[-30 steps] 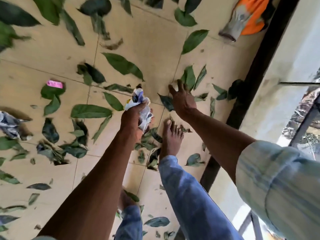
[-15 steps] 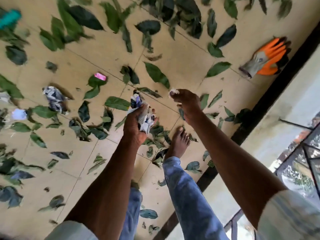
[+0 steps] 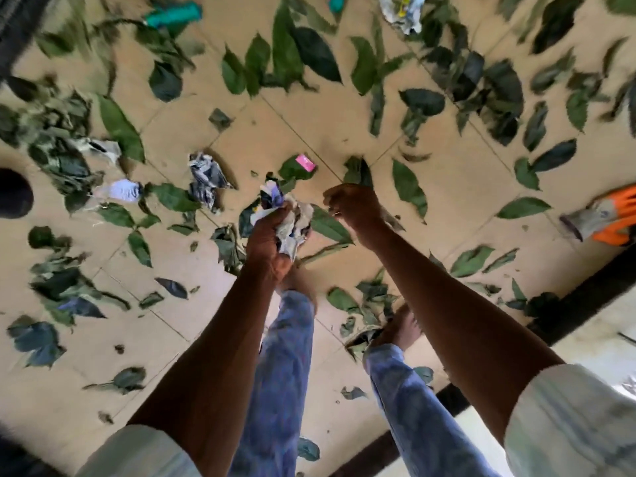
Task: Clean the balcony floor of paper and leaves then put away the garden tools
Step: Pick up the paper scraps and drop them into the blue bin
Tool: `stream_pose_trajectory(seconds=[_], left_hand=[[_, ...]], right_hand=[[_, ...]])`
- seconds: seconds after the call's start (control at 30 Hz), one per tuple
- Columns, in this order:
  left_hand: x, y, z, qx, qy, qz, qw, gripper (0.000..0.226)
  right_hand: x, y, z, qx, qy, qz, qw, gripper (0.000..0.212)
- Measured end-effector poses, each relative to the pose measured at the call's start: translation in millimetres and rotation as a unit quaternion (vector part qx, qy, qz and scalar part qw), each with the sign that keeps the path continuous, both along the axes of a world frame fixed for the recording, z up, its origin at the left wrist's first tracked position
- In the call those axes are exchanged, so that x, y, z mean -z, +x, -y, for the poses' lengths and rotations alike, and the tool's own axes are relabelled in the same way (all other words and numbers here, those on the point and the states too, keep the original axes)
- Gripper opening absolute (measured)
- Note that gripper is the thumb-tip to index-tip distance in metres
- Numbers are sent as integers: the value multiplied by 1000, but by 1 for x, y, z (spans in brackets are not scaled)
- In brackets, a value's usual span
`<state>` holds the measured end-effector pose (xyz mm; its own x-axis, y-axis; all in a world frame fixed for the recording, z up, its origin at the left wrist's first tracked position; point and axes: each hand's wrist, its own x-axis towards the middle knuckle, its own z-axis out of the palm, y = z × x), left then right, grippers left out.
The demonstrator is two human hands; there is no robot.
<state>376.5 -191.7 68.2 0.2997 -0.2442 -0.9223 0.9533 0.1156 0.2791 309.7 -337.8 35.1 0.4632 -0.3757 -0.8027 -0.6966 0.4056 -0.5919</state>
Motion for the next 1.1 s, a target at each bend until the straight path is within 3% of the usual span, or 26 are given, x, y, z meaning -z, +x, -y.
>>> stream_pose_trajectory(seconds=[0.07,0.2,0.27,0.3,0.37,0.47,0.53,0.6,0.67,0.7,0.8,0.93,1.1], left_hand=[[19,26,-15,-30,3,-4,1000,35],[65,57,-38,-70,30,-13,997,10],[119,48,-61,-93,-21,-82,992,24],[135,51,-68,-53,-26,-64,996,36],[121,67,-62,-13,-15,-70,997,30],[81,93,-40,-52,44,-40,997,21],[111,82,-51,-77,33,-46,995,22],[140,58,-64,-59,30,-63,996,28],[134,48,-70,-48,14,-43,998,33],[111,53,-68,-31,14,-29,999,32],[61,72,-58,-109,-16,-15,994,27],[-5,49,-51,-153,-34,8,988,25],[-91,9,-50,-173,-48,67,982,19]], right_hand=[[26,23,-10,-70,-128,-33,989,11],[68,61,-17,-211,-271,-99,934,17],[82,75,-19,-242,-328,-110,906,20],[92,86,-21,-253,-345,-114,897,20],[105,99,-20,-260,-366,-134,884,25],[116,97,-13,-291,-378,-160,864,25],[123,98,-16,-317,-380,-161,854,20],[119,97,-16,-295,-367,-160,868,17],[107,98,-15,-212,-340,-163,902,13],[98,97,-15,-166,-323,-156,919,12],[67,91,-24,-84,-264,-137,951,8],[2,80,-32,40,-154,-78,984,21],[-98,60,-40,162,20,-26,986,29]])
